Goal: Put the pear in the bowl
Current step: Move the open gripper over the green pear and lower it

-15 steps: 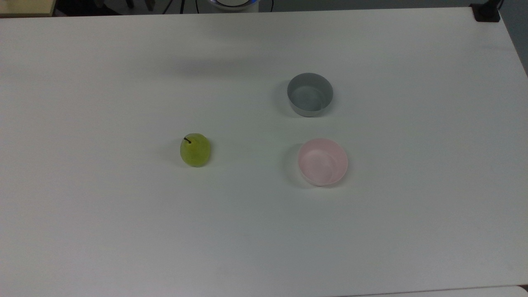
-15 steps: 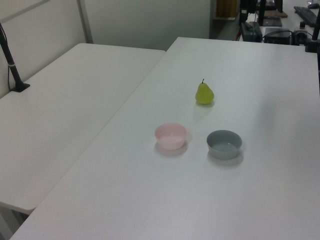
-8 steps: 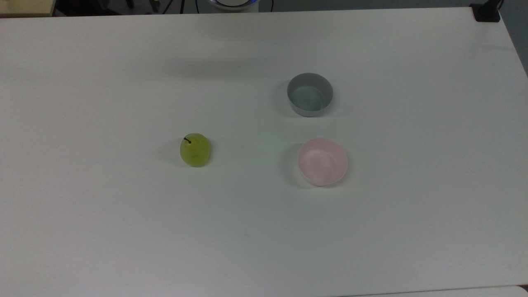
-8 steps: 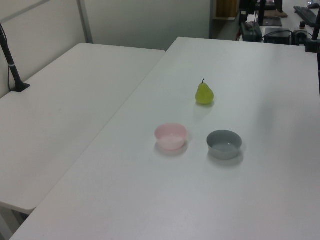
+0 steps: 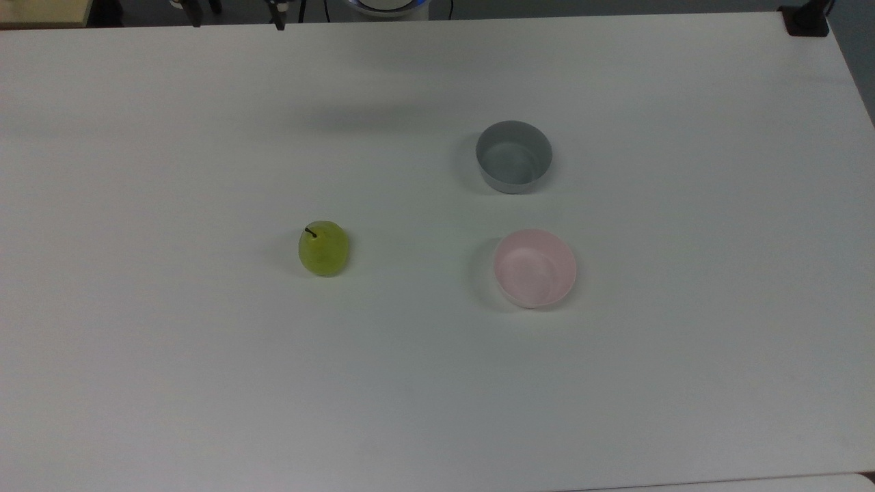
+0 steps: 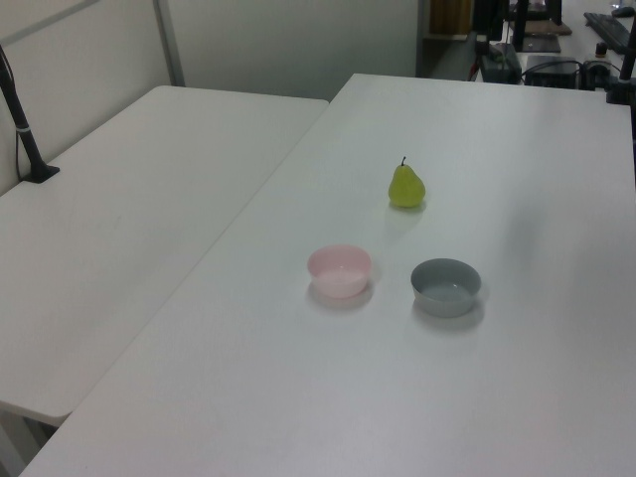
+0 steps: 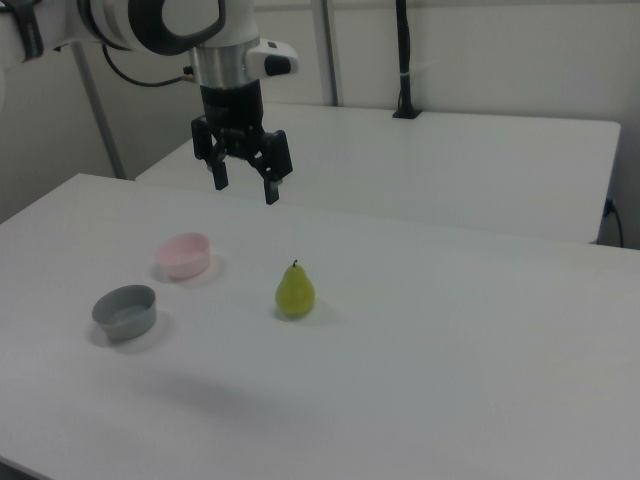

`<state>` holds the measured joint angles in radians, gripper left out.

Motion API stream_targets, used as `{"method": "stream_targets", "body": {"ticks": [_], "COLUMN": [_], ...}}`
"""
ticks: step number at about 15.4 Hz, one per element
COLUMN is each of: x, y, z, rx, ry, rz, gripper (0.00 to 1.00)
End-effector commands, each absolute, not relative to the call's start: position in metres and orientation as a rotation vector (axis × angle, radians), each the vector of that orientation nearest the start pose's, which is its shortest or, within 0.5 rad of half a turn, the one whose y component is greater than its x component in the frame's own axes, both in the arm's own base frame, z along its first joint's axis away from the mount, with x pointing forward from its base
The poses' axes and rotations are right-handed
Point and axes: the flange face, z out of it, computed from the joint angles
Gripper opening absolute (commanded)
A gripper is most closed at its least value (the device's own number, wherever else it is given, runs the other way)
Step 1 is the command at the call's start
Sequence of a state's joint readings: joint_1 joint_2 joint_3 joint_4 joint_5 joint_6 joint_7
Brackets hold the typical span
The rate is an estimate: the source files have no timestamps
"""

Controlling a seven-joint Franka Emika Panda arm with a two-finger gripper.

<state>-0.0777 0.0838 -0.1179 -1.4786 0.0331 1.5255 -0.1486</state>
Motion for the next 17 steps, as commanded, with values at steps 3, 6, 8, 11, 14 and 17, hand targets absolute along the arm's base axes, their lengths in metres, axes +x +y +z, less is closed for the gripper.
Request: {"method": "stream_targets", "body": {"ticks": [3, 6, 8, 11, 14, 17], "x": [0.593, 0.618, 0.627, 0.644, 0.661, 0.675], "y": [-0.075, -0.041, -0.036, -0.037, -0.049, -0.051], "z": [0.588, 0.557, 0.536, 0.501, 0.452, 0.415], "rx": [-3.137, -3.148, -3.159, -3.174, -3.238, -3.275], "ry": [-0.032, -0.052, -0.061, -0.073, -0.100, -0.136], "rz": [0.061, 0.040, 0.046, -0.020, -0.003, -0.015], "gripper": [1.00, 1.00, 1.00, 1.00, 1.00, 1.00]}}
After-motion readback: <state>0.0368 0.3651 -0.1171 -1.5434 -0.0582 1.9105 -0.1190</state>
